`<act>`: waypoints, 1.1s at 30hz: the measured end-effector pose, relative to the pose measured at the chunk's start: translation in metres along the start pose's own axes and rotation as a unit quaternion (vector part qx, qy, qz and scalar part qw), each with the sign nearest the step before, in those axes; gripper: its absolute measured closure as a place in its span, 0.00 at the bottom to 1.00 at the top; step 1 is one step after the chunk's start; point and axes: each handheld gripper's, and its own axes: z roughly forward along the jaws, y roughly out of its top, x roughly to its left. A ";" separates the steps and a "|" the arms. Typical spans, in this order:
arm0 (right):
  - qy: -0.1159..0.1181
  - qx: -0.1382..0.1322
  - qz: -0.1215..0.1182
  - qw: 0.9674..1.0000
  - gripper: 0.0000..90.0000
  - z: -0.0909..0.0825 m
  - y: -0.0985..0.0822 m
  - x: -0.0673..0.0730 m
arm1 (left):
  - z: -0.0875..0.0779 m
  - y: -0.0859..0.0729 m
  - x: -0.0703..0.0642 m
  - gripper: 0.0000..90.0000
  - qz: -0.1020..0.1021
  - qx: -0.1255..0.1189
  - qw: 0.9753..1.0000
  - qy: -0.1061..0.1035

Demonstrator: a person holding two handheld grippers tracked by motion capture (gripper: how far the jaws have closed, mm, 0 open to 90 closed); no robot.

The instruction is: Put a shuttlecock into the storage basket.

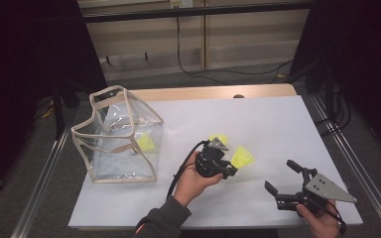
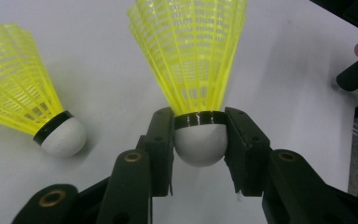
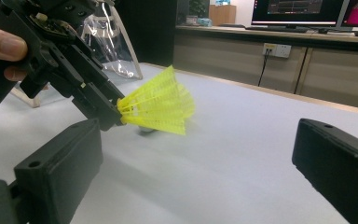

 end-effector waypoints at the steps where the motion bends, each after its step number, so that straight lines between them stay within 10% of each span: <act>1: 0.000 0.000 0.000 1.000 0.02 0.000 0.000 0.000 | -0.001 0.000 0.001 0.72 -0.002 0.001 1.000 -0.001; 33: 0.000 0.002 -0.001 1.000 0.02 0.002 0.000 0.000 | -0.043 -0.002 0.025 0.72 -0.023 0.008 1.000 0.007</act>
